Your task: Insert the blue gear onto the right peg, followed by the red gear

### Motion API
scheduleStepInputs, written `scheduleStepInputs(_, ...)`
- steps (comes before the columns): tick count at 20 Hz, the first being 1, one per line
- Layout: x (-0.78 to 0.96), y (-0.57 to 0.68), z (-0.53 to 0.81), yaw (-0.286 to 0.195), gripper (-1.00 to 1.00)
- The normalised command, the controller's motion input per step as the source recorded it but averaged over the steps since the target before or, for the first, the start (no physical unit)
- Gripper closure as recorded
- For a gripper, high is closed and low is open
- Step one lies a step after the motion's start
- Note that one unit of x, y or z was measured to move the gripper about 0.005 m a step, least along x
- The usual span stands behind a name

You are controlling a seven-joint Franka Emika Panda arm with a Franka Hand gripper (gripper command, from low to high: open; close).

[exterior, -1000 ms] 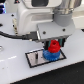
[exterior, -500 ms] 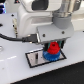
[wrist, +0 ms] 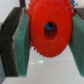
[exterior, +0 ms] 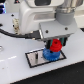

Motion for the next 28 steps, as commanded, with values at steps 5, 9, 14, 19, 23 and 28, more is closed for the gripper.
scheduleStepInputs(5, 0.05, -0.05, -0.13, 0.000, 1.00)
scheduleStepInputs(9, 0.02, -0.01, -0.30, 0.000, 1.00)
scheduleStepInputs(14, 0.03, -0.01, -0.29, 0.000, 1.00)
scheduleStepInputs(19, -0.05, -0.03, 0.21, 0.000, 1.00)
scheduleStepInputs(23, -0.03, -0.04, 0.30, 0.000, 1.00)
scheduleStepInputs(28, 0.00, -0.02, -0.18, 0.000, 1.00)
